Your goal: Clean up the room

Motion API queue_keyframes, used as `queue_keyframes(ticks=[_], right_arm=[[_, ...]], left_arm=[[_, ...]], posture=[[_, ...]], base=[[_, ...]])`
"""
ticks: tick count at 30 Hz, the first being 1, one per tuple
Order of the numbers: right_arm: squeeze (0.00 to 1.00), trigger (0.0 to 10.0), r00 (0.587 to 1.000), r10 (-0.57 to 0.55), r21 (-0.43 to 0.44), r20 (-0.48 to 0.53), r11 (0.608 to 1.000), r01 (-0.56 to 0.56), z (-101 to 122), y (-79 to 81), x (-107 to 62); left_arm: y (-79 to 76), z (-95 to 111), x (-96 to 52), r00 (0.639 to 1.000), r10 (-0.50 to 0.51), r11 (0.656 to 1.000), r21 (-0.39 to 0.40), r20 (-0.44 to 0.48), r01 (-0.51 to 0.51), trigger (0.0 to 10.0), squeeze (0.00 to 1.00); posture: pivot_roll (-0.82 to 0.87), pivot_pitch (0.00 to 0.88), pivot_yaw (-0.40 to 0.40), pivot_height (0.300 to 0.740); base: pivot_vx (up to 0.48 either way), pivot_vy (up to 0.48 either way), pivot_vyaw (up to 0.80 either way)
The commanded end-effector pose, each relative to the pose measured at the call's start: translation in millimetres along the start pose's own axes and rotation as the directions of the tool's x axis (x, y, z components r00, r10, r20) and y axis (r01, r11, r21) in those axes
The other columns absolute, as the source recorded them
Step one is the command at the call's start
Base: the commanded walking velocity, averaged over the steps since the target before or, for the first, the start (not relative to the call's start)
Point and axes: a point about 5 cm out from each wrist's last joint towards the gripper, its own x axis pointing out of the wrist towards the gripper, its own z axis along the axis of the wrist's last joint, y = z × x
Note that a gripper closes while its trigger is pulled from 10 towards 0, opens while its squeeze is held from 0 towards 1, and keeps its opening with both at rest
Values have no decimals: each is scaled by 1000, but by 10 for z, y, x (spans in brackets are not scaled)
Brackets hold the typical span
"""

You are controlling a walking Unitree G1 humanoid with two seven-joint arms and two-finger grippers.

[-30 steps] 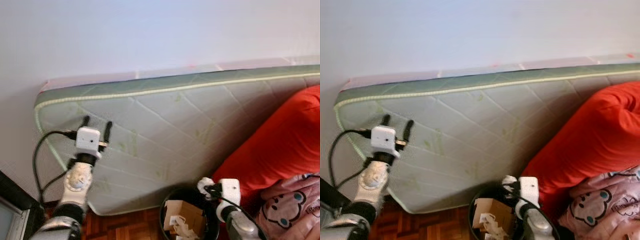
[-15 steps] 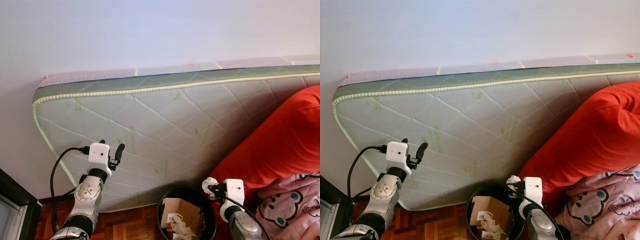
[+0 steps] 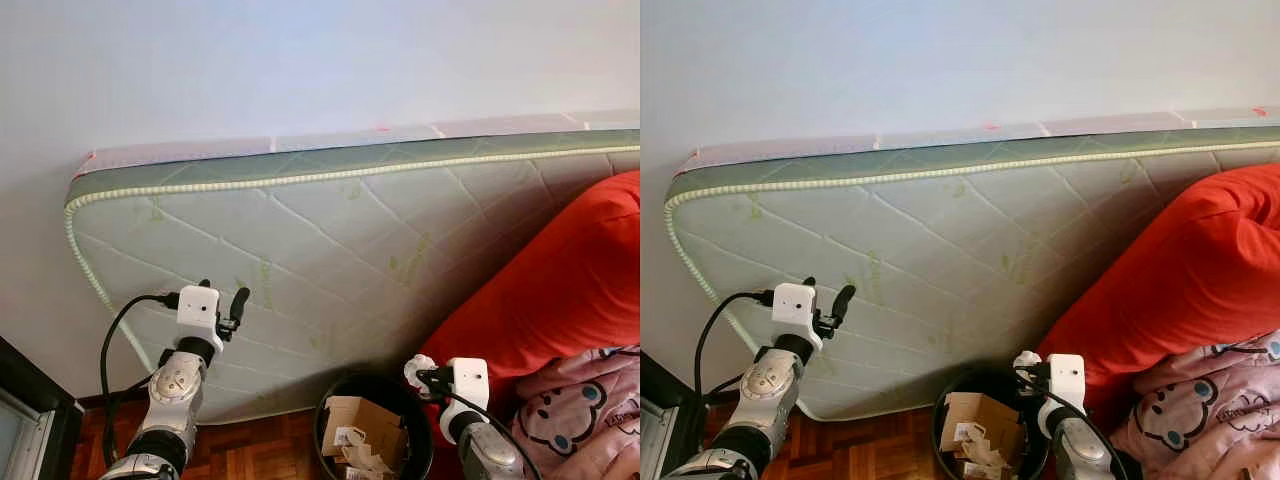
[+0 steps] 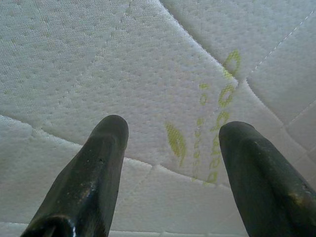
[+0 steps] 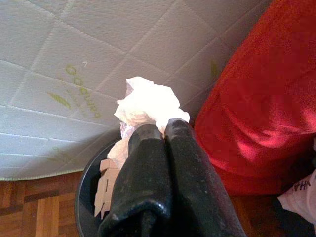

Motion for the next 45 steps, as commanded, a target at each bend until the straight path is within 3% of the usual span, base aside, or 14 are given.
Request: queue_keyframes(ticks=[1, 2, 3, 4, 9, 12, 19, 24, 32, 41, 45], right_arm=[[0, 10000, 1000, -15, 4, 12, 1000, 15, 26, -30, 2], [0, 10000, 991, -25, 19, 134, 1000, 23, 214, -68, 16], [0, 10000, 953, -45, 35, 299, 999, 36, 482, -113, 9], [0, 10000, 938, -52, 33, 344, 999, 43, 557, -123, 1], [0, 10000, 893, -79, 50, 442, 997, 63, 679, -155, -71], [0, 10000, 895, -41, 20, 445, 999, 36, 649, -100, -103], [0, 10000, 906, -57, 25, 419, 998, 51, 470, -135, -216], [0, 10000, 921, -58, 25, 385, 998, 53, 334, -127, -278], [0, 10000, 930, -38, -1, 366, 999, 41, 418, -95, -232], [0, 10000, 938, -21, -19, 346, 999, 29, 439, -85, -234], [0, 10000, 931, -32, 15, 364, 999, 28, 418, -60, -288]], left_arm=[[-14, -4, 18, 1000, -7, 1000, -29, -16, 7, 10000, 0], [-43, -47, -86, 1000, 12, 997, -71, -9, -12, 10000, 0], [-72, -86, -249, 999, 36, 992, -124, 4, -35, 10000, 0], [-78, -99, -297, 999, 40, 990, -132, 5, -39, 10000, 0], [-91, -262, -539, 998, 37, 990, -131, -51, -44, 10000, 0], [-161, -324, -661, 997, 15, 992, -127, -72, -24, 10000, 0], [-164, -159, -637, 999, 23, 992, -127, -39, -28, 10000, 0], [-182, -152, -684, 999, 15, 991, -130, -43, -21, 10000, 0], [-124, -105, -654, 997, 62, 983, -168, -53, -70, 10000, 0], [-165, -40, -586, 997, 54, 979, -194, -54, -63, 10000, 0], [-190, -31, -562, 997, 46, 976, -211, -65, -58, 10000, 0]], posture=[[-43, 0, -71, 740], [-11, 3, -73, 740], [-3, 6, -76, 740], [-3, 12, -75, 740], [-15, 28, -74, 740], [-36, 31, -71, 740], [-30, 68, -75, 740], [-26, 69, -75, 740], [-35, 82, -88, 740], [-59, 99, -87, 690], [-71, 100, -84, 675]], base=[[0, 0, 0], [0, 0, 0], [0, 0, 0], [0, 0, 0], [0, 0, 0], [0, 0, 0], [0, 0, 0], [0, 0, 0], [0, 0, 0], [0, 0, 0], [0, 0, 0]])
